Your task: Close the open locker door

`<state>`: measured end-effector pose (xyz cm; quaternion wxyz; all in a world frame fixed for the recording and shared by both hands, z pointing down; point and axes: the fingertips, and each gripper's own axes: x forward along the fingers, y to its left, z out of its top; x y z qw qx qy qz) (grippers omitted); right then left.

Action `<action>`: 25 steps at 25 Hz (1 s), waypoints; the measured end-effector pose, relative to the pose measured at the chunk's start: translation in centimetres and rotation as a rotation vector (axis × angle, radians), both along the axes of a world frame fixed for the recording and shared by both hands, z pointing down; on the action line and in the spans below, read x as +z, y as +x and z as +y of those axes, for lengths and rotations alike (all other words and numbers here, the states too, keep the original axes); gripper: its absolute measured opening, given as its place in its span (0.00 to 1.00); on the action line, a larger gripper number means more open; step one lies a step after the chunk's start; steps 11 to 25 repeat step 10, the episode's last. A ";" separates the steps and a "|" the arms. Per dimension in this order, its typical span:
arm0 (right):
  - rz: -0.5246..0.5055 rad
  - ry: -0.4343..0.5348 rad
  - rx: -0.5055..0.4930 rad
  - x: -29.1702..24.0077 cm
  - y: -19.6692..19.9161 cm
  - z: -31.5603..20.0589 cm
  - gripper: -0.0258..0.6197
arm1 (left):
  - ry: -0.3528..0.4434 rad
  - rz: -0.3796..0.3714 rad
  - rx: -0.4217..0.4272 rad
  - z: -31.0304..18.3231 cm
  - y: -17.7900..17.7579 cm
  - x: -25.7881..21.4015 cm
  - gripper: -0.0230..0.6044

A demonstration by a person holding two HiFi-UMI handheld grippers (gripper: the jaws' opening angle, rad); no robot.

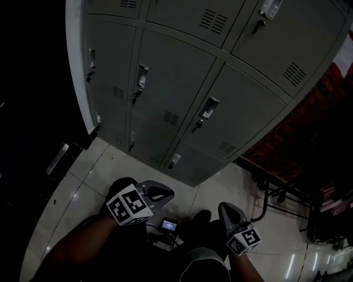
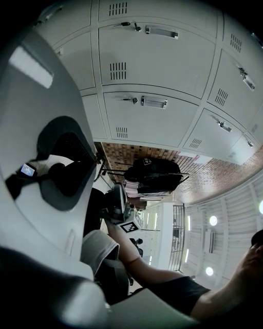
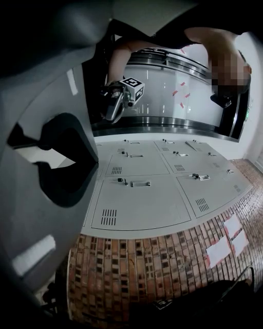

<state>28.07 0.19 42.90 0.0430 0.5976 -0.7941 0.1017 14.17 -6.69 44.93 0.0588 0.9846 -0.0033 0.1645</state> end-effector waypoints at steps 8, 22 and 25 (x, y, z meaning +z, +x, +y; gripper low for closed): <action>-0.002 0.000 -0.003 0.0 -0.1 0.0 0.04 | 0.003 0.000 0.002 0.1 0.0 0.0 0.06; -0.005 0.001 -0.003 0.0 -0.2 0.0 0.04 | 0.003 0.001 0.002 0.2 0.0 0.0 0.06; -0.005 0.001 -0.003 0.0 -0.2 0.0 0.04 | 0.003 0.001 0.002 0.2 0.0 0.0 0.06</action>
